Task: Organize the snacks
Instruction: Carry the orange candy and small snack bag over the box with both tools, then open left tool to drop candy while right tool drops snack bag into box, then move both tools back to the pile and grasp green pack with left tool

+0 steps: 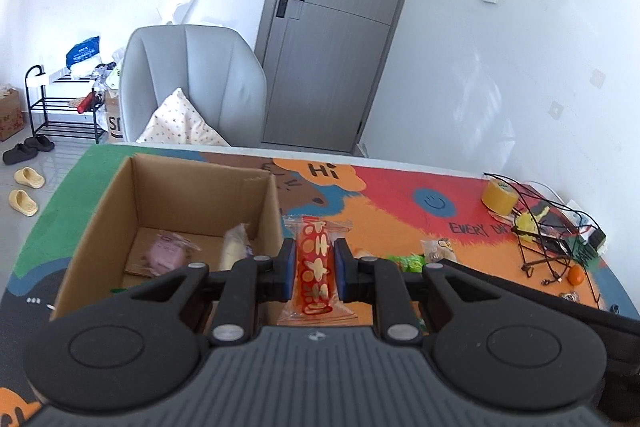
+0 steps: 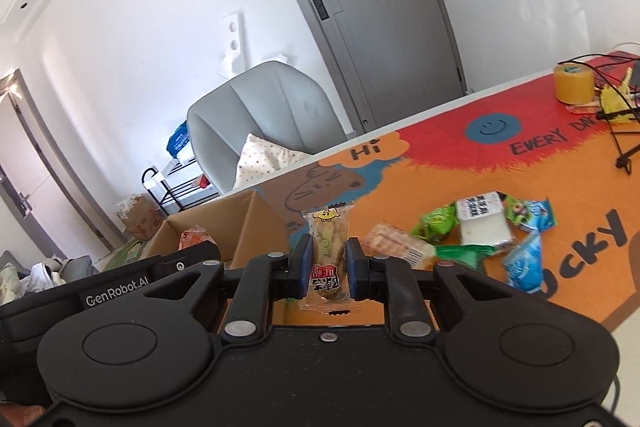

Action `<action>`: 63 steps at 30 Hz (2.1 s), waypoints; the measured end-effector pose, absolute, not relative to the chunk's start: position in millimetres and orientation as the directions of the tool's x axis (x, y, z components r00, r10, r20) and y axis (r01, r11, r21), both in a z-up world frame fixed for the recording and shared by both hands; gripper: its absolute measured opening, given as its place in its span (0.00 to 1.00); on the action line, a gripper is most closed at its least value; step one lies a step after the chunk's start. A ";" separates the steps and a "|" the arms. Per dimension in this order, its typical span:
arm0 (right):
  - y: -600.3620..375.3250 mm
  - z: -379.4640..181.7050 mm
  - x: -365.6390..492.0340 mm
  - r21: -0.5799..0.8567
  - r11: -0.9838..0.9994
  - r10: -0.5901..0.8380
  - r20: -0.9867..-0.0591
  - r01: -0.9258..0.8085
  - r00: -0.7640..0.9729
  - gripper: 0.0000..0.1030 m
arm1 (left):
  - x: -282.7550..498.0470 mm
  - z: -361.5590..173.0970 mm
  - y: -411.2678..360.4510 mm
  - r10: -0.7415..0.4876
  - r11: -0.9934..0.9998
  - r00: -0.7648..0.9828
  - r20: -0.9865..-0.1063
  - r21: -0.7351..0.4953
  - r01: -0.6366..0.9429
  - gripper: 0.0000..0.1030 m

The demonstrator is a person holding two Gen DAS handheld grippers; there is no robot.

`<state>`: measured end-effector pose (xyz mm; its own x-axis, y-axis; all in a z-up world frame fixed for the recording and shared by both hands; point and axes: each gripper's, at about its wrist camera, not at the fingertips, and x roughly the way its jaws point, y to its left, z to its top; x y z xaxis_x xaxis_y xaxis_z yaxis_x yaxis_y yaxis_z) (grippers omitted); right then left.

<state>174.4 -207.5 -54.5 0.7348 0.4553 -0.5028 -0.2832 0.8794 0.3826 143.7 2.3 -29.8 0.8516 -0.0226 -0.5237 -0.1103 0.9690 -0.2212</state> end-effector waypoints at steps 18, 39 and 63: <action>-132.4 -50.5 185.8 0.365 0.853 0.518 -0.513 -0.372 0.684 0.19 | 151.7 -38.0 76.9 0.066 0.944 0.833 -0.549 -0.236 -0.230 0.18; -56.3 -56.5 195.7 0.347 0.841 0.541 -0.548 -0.415 0.638 0.19 | 133.0 -48.1 151.5 0.147 0.874 0.808 -0.570 -0.308 -0.376 0.53; -123.8 -68.3 192.3 0.389 0.884 0.448 -0.551 -0.258 0.704 0.91 | 132.3 -45.8 126.4 0.150 0.880 0.814 -0.562 -0.299 -0.368 0.90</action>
<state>192.3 -123.8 -68.3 0.7036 0.4481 -0.5515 -0.2584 0.8843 0.3889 132.3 126.4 -45.8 0.8135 0.1498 -0.5619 -0.3684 0.8804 -0.2986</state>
